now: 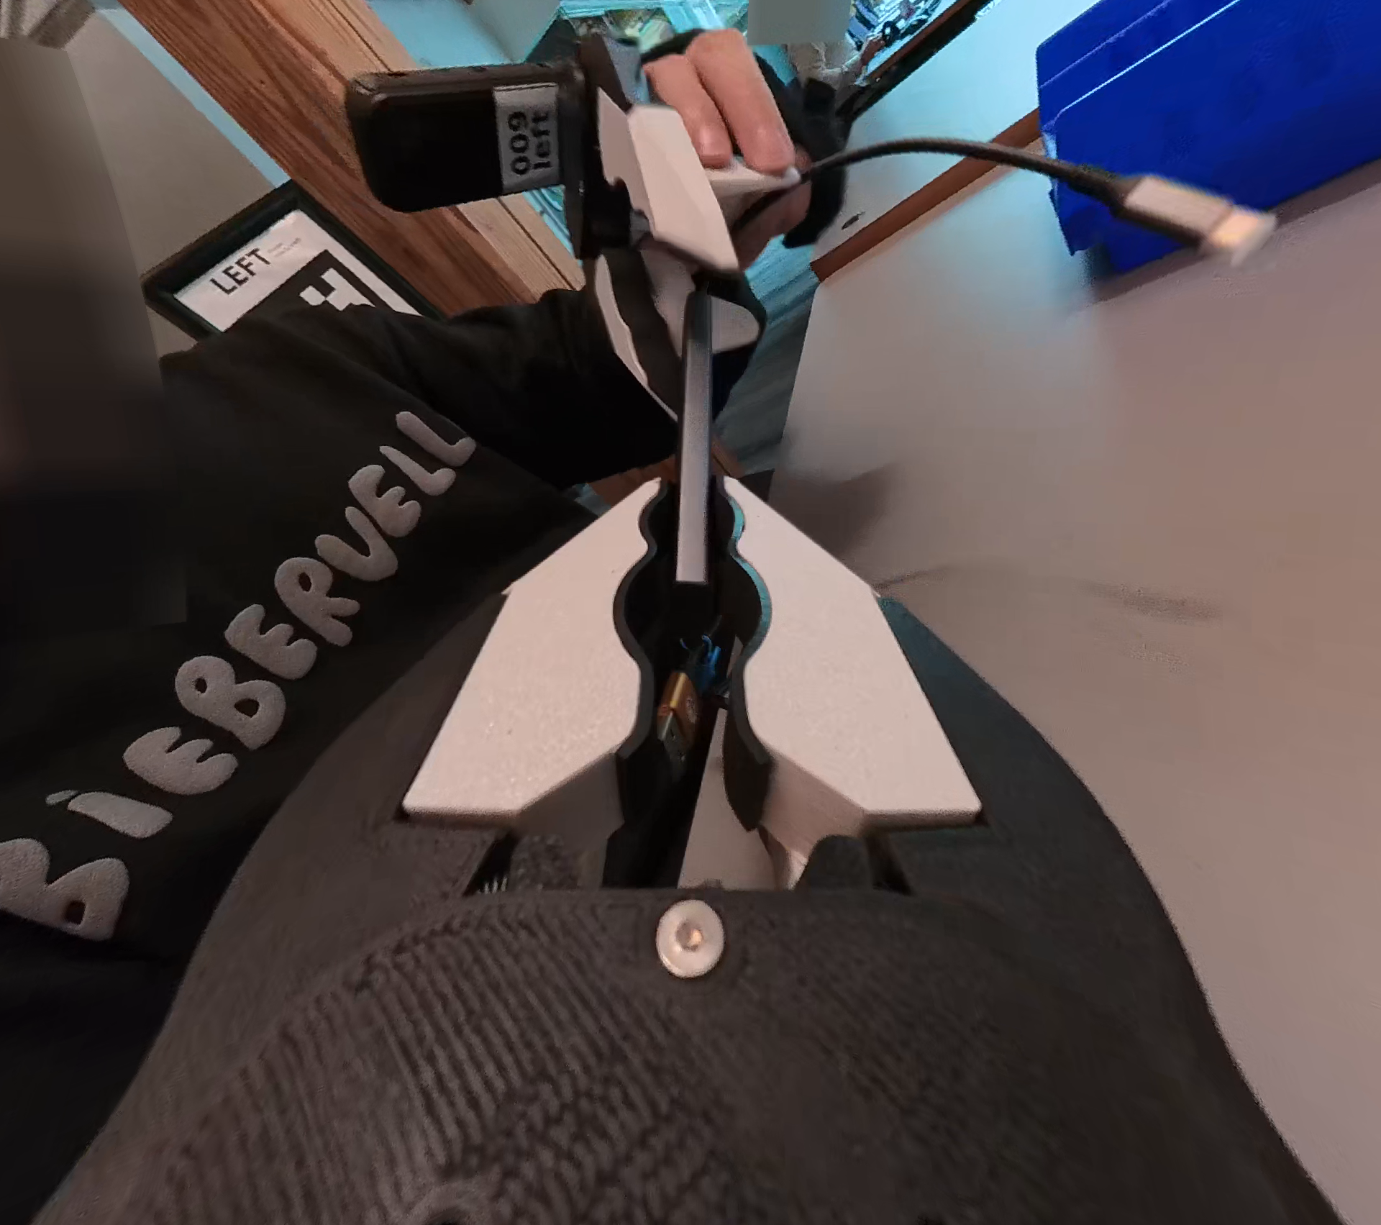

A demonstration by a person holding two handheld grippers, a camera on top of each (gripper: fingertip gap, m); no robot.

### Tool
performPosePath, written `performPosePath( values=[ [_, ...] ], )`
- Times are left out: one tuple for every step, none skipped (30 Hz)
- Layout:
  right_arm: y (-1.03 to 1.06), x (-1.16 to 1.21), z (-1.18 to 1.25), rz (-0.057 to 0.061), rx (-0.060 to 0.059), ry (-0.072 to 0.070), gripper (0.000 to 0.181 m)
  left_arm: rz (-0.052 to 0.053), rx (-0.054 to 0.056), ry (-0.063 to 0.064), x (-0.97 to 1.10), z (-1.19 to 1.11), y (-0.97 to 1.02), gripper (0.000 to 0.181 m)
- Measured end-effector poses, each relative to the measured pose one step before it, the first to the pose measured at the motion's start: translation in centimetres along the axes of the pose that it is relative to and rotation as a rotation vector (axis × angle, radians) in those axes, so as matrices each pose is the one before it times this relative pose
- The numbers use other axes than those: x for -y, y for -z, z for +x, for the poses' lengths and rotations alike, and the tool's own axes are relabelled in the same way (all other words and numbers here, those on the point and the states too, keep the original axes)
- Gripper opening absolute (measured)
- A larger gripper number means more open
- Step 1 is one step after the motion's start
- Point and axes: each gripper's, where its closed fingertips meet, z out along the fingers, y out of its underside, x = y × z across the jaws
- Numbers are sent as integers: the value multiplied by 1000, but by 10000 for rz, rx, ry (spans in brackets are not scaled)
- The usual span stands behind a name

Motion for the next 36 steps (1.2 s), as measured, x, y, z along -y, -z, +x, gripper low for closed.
performPosePath(
  values=[
    [-114,-26,-171,-11,139,-24,8,16,-131,-37,-240,320,-278,47],
    [-132,53,-241,32,178,-12,8,-52,-118,-51,-264,349,-323,46],
    [-145,53,-3,28,34,-45,8,90,-89,-10,-1,325,-310,43],
    [-131,-86,206,-48,-79,-56,8,337,54,73,438,114,-208,35],
    [-74,-1,154,42,-12,-66,8,511,111,162,694,-11,-103,28],
    [-46,44,11,73,108,-96,8,463,158,240,628,-129,-90,23],
    [-12,15,22,59,105,-86,8,279,171,201,323,-167,-94,18],
    [5,-26,109,22,24,-74,8,77,124,50,6,-85,-124,16],
    [44,-11,207,26,-68,-59,8,-30,129,-46,-186,-53,-119,16],
    [73,-65,133,-16,-38,-47,8,-14,69,-45,-181,22,-84,16],
    [28,-97,68,-52,-34,-17,8,19,6,-14,-120,80,-29,16],
    [-12,-61,39,-36,-46,-3,8,24,0,-40,-76,39,39,17],
    [-58,-30,47,-16,-41,-11,8,11,28,-78,-84,-51,103,20],
    [-107,-88,15,-46,-5,-8,8,-4,4,-52,-59,-60,111,23],
    [-131,-137,-30,-68,45,-8,8,-8,-30,4,-28,-56,119,28],
    [-119,-107,15,-46,45,-49,8,-35,-165,10,-56,138,120,30],
    [-36,-86,66,-37,19,-53,8,-136,-256,-35,-192,244,148,31],
    [26,-22,38,6,18,-29,8,-208,-225,-16,-284,191,202,34],
    [98,88,-76,75,84,-27,8,-207,-193,39,-280,152,243,40],
    [125,205,-176,140,111,-17,8,-134,-179,74,-206,190,207,41],
    [106,163,-38,87,8,-12,8,-66,-127,70,-141,200,132,39],
    [-3,-10,84,-27,-82,15,8,0,133,36,-37,-102,19,35],
    [-94,-83,-45,-50,23,26,8,98,179,-55,90,-98,-37,28],
    [-131,-76,-46,-40,43,-16,8,47,41,-63,37,104,-96,27],
    [-79,0,45,13,-1,-46,8,-93,25,-11,-129,107,-144,27],
    [22,3,53,12,6,-33,8,-78,105,-43,-109,-17,-136,27],
    [89,44,19,48,13,-19,8,11,135,-47,-19,-70,-86,27],
    [94,40,71,40,-36,-31,8,7,97,8,-67,-40,-107,26],
    [55,10,89,8,-47,-18,8,-6,89,3,-126,-37,-114,26],
    [19,-13,29,4,-12,8,8,37,116,-8,-68,-56,-100,26],
    [-33,45,-2,33,13,4,8,34,130,-24,-39,-66,-119,26],
    [-151,-5,-98,0,81,-15,8,-32,138,-58,-89,-35,-188,25],
    [-299,-110,-166,-72,136,8,8,-39,93,-92,-58,89,-316,25],
    [-172,-68,-134,-56,113,21,9,23,144,-114,42,29,-254,26],
    [153,402,-86,235,50,32,8,131,386,4,187,-382,-20,22],
    [120,352,-27,190,-1,-27,8,70,390,200,102,-488,-12,21]
  ],
)
